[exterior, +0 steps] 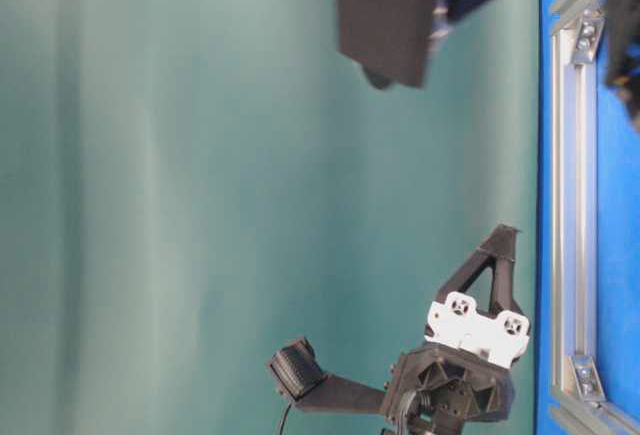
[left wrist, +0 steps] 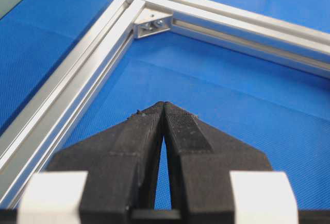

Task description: Insert the wire through the string loop located on the left side.

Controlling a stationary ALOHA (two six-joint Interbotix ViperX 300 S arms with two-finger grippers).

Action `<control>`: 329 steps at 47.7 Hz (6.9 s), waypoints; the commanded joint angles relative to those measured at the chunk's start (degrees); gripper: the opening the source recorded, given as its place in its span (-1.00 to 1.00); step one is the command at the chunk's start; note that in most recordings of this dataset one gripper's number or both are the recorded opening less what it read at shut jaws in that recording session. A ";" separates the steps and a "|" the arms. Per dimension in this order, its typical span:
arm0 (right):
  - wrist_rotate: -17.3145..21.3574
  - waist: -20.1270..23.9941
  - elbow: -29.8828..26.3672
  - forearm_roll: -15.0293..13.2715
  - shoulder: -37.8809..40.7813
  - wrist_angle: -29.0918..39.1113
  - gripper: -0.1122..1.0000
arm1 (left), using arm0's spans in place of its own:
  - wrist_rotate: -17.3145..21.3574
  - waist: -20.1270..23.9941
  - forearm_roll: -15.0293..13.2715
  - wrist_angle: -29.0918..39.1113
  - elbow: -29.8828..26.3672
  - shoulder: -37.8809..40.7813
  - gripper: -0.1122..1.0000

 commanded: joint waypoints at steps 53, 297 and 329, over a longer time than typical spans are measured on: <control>-0.18 1.14 -2.37 2.29 2.72 -4.31 -0.80 | -0.97 -0.09 0.26 1.32 -0.70 -2.11 -0.80; -5.19 -12.39 -7.73 2.29 -3.87 7.21 -0.80 | -0.97 -0.35 0.26 1.23 0.79 -2.64 -0.80; -5.19 -12.04 -12.57 2.20 -0.62 7.21 -0.80 | -0.97 -0.26 0.26 1.23 0.53 -2.64 -0.80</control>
